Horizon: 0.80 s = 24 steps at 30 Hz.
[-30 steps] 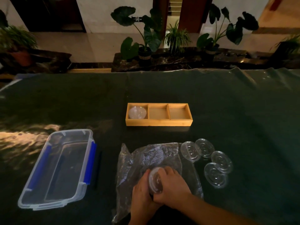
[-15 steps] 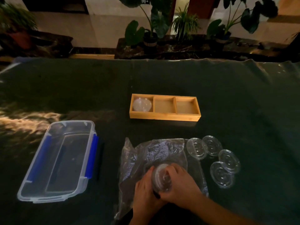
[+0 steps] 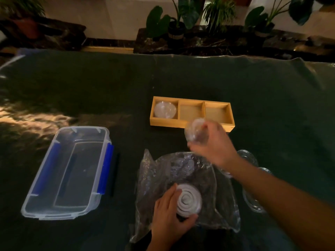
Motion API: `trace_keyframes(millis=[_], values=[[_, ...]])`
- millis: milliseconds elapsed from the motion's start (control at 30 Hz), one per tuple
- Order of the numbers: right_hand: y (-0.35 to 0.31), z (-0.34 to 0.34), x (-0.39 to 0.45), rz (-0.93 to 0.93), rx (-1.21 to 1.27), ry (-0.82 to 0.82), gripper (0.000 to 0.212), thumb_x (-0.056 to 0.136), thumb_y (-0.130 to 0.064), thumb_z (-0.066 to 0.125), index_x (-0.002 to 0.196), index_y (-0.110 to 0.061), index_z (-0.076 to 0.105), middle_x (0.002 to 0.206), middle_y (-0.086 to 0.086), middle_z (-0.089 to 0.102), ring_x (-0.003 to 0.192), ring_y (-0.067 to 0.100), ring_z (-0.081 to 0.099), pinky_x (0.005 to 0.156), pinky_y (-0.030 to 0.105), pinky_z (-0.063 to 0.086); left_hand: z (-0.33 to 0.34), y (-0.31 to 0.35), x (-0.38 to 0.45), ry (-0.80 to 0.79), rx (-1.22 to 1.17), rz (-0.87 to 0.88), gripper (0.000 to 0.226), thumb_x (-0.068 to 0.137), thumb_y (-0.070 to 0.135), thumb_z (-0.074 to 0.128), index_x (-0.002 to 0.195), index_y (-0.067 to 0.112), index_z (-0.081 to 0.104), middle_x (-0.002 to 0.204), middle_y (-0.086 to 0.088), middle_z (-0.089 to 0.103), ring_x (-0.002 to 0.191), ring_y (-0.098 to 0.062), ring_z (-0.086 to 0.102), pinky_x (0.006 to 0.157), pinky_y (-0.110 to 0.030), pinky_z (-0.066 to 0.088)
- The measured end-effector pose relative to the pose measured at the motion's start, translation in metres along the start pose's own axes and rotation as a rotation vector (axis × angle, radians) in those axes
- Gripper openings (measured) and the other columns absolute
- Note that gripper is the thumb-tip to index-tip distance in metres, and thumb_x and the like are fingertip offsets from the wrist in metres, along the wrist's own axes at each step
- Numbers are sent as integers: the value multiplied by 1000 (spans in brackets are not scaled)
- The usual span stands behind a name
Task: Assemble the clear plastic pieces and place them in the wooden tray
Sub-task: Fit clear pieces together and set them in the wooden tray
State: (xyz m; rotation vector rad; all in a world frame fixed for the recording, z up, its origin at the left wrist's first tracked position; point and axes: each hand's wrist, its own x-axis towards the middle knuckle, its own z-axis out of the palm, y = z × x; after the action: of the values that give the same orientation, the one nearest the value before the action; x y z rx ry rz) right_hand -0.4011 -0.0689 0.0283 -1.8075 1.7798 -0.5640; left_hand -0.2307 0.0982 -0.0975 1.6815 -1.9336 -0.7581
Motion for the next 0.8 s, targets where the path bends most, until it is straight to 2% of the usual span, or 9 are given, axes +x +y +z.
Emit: trace_keyframes(millis=[67,100,233,367,433,533,600,700,800], values=[[-2,-10,50,31,-37,114,75,65,-46,83,126,-24,45,137,2,42,113,15,46,89,33,46,-1,1,0,-41,13,15,92,68,70,66,145,29,40,152,15,31,138,-4,28,111,-29,22],[0,-12,72,60,-54,151,76,65,-46,82,127,-22,45,138,6,39,113,19,47,87,32,45,-2,0,0,-37,13,14,92,66,69,69,144,26,44,152,11,35,138,-7,33,110,-27,25],[15,-4,128,149,-194,122,81,69,-49,78,134,-19,40,136,11,40,114,28,50,79,35,47,-1,1,1,4,22,10,87,58,63,78,128,13,64,137,-4,60,123,-18,58,99,-22,34],[27,31,144,132,-340,99,84,70,-57,76,137,-21,39,142,13,39,120,33,50,86,43,49,-8,6,5,-46,33,51,90,56,75,69,129,23,56,130,2,64,119,-8,58,98,-20,32],[38,48,141,144,-440,-3,80,77,-66,64,140,-25,38,155,13,28,135,38,37,102,54,42,-20,16,10,-162,142,7,86,61,85,52,127,29,50,125,12,65,108,-2,66,94,-17,35],[51,66,139,153,-525,-155,75,87,-75,32,146,-29,30,164,11,11,148,40,8,112,66,21,-20,18,13,-64,181,22,78,67,80,47,118,25,67,123,6,69,106,-9,69,92,-21,36],[53,70,141,180,-538,-187,78,87,-77,21,150,-30,22,165,8,5,149,40,-1,112,68,15,-17,20,12,-23,181,1,77,70,81,44,110,22,73,120,2,71,105,-14,70,92,-24,36],[48,63,148,227,-547,-250,84,81,-81,28,149,-32,27,164,5,8,148,41,6,109,68,19,-18,22,15,-45,151,1,77,68,79,48,113,21,72,121,1,70,107,-14,69,92,-25,37],[35,47,157,276,-358,-319,84,77,-75,51,144,-27,40,157,10,27,141,41,26,109,64,28,-19,18,16,-105,229,-8,81,66,84,39,124,29,54,123,11,68,104,-4,70,91,-22,36]])
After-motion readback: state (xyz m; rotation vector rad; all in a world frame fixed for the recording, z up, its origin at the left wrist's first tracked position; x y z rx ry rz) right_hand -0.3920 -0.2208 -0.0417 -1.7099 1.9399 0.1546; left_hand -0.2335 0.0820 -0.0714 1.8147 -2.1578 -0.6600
